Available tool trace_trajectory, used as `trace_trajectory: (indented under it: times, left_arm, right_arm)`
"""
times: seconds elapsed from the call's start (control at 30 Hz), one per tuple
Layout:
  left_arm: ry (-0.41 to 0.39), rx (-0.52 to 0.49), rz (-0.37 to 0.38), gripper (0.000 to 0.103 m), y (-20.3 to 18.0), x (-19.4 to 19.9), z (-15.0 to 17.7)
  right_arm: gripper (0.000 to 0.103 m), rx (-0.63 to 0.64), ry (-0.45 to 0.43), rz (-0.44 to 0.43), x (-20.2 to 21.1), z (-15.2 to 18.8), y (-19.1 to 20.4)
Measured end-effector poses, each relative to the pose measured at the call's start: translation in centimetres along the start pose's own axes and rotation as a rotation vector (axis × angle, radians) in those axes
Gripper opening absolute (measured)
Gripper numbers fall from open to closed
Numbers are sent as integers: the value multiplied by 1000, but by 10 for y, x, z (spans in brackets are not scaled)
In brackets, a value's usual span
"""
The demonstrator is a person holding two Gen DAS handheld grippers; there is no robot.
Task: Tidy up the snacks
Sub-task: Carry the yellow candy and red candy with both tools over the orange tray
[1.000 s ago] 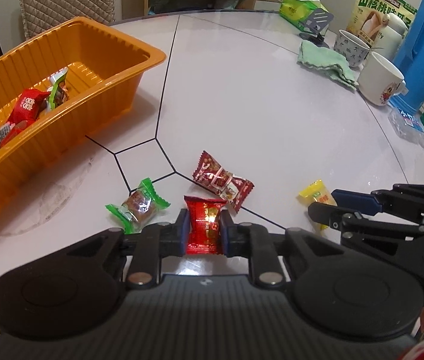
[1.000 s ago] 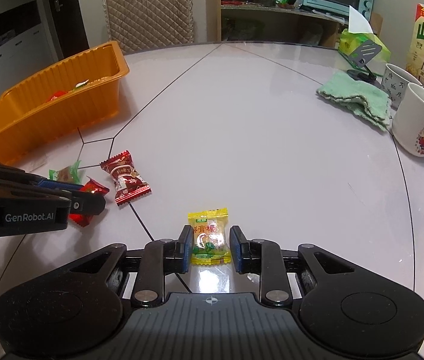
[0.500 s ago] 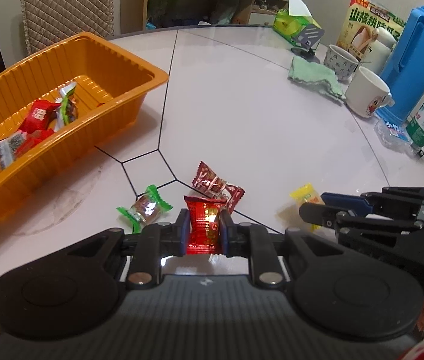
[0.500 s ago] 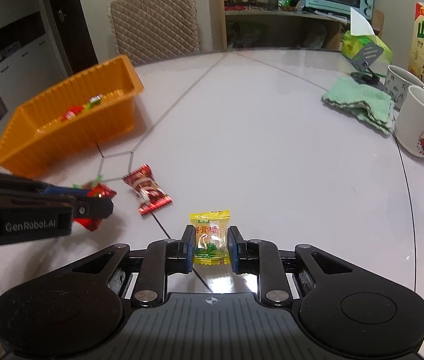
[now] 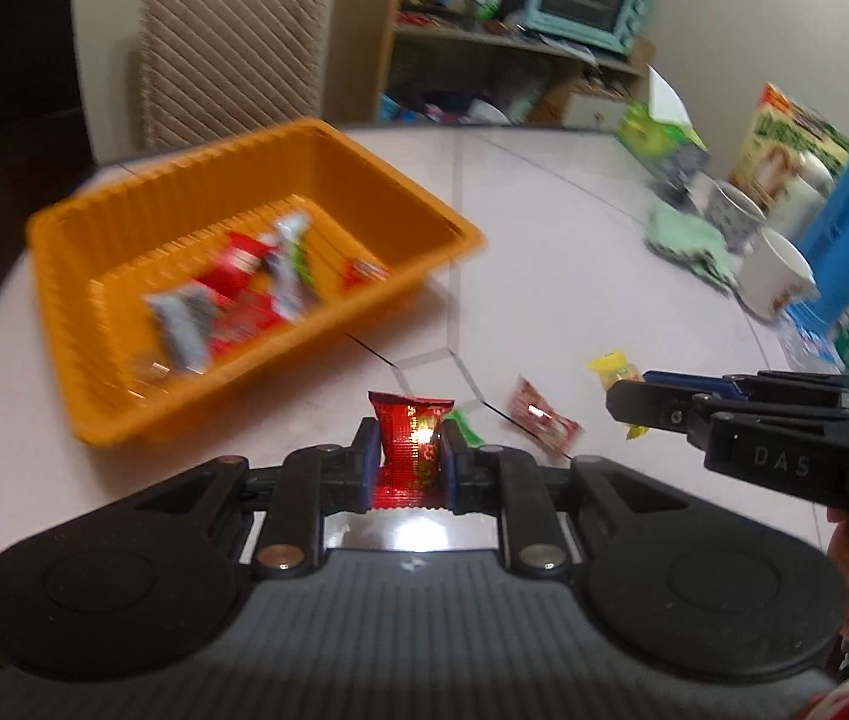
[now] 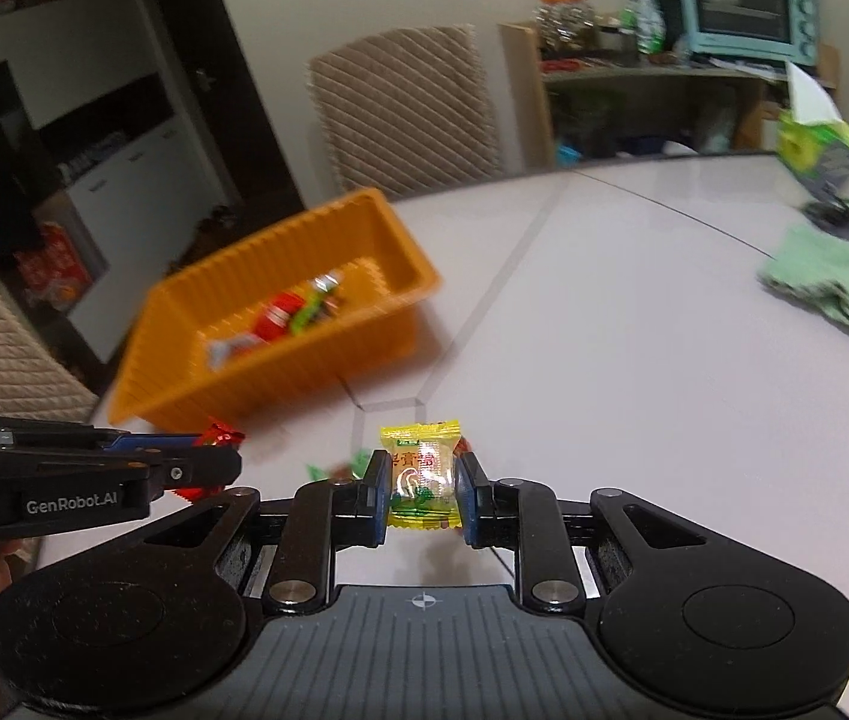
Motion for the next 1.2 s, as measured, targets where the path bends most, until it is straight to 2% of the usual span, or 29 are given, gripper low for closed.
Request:
trace_trajectory:
  times: [0.2, 0.4, 0.63, 0.83, 1.2]
  left_arm:
    - [-88, 55, -77, 18, 43, 13, -38]
    - [-131, 98, -147, 18, 79, 6, -69]
    - [-121, 113, -199, 18, 107, -23, -98]
    - [-114, 87, -233, 18, 119, -51, -117]
    - [-81, 101, -255, 18, 136, -83, -134]
  right_arm:
    - [23, 39, -41, -71, -30, -42, 21]
    - [23, 81, -50, -112, -74, -79, 31]
    - [23, 110, -31, -148, -130, -115, 41]
    - [23, 117, -11, -177, -167, -133, 52]
    - [23, 94, 15, -195, -206, -146, 60]
Point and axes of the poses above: each gripper's, at about its wrist camera, not at the fingertips, and x roughly against the way its jaws point, y to its left, z to its underside, the point moved 8 cm from there along -x, roughly the way its jaws point, and after that the axes turned 10 degrees about x, right-handed, at the moved point
